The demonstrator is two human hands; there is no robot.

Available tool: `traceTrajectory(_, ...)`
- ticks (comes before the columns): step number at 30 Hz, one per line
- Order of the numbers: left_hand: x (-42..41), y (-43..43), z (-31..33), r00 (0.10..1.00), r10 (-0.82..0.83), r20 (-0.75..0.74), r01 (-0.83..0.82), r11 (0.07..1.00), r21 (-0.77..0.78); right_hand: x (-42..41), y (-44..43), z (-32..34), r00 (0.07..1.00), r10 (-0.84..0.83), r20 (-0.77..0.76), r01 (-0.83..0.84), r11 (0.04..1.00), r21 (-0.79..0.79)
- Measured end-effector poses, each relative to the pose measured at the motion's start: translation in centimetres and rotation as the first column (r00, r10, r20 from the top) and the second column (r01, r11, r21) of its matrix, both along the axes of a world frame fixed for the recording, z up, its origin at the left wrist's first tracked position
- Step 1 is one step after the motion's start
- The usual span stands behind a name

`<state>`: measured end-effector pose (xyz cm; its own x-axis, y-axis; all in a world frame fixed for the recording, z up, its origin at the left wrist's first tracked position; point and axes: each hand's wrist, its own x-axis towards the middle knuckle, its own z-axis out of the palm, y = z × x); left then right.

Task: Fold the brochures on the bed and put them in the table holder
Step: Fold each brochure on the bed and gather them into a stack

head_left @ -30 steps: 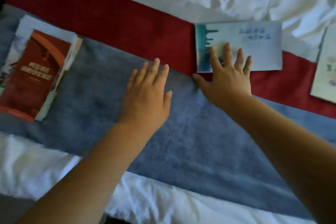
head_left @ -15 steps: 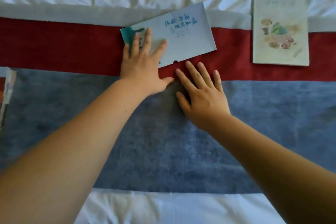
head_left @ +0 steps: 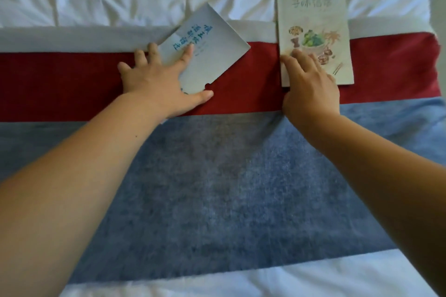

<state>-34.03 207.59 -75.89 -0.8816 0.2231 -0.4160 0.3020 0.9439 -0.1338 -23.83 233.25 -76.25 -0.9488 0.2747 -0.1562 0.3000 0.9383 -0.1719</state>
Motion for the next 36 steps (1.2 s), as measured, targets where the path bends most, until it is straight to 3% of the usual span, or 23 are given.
traceTrajectory(3, 2.3, 0.3, 0.2, 0.999, 0.023, 0.031, -0.021, 0.998, -0.06, -0.1, -0.4, -0.5, 0.999, 0.031, 0.017, -0.032, 0.995, 0.092)
traceTrajectory(10, 10.4, -2.9, -0.6, 0.975, 0.216, 0.046, -0.22, 0.97, 0.105, 0.0, -0.4, 0.3, 0.967, 0.253, -0.032, -0.239, 0.944, 0.228)
traceTrajectory(15, 14.9, -6.6, -1.4, 0.974, 0.215, -0.073, -0.198, 0.961, 0.191, 3.0, -9.6, 1.3, 0.927, 0.374, -0.026, -0.366, 0.918, 0.155)
traceTrajectory(17, 15.9, -7.8, -1.6, 0.955, 0.285, -0.086, -0.263, 0.944, 0.2, 5.3, -14.1, 1.3, 0.885, 0.45, -0.116, -0.437, 0.891, 0.12)
traceTrajectory(20, 16.5, -9.5, -1.6, 0.909, 0.409, -0.084, -0.386, 0.899, 0.204, 8.9, -18.4, 0.8, 0.821, 0.501, -0.273, -0.495, 0.863, 0.098)
traceTrajectory(25, 17.5, -11.3, -1.6, 0.896, 0.444, -0.009, -0.428, 0.868, 0.251, 14.6, -20.4, 0.2, 0.824, 0.494, -0.279, -0.532, 0.843, -0.079)
traceTrajectory(27, 18.3, -11.7, -1.7, 0.877, 0.479, 0.036, -0.46, 0.816, 0.349, 15.6, -20.3, 0.2, 0.906, 0.361, -0.22, -0.4, 0.9, -0.17)
traceTrajectory(30, 19.4, -11.7, -1.6, 0.877, 0.481, 0.0, -0.425, 0.776, 0.466, 15.1, -19.3, 0.6, 0.997, -0.064, -0.042, 0.049, 0.955, -0.291)
traceTrajectory(32, 19.9, -11.4, -1.6, 0.891, 0.454, -0.027, -0.388, 0.79, 0.475, 14.2, -18.5, 1.0, 0.955, -0.289, 0.067, 0.293, 0.882, -0.368)
traceTrajectory(36, 20.1, -11.2, -2.2, 0.897, 0.44, -0.036, -0.388, 0.824, 0.413, 12.7, -18.3, 1.1, 0.887, -0.443, 0.131, 0.45, 0.765, -0.461)
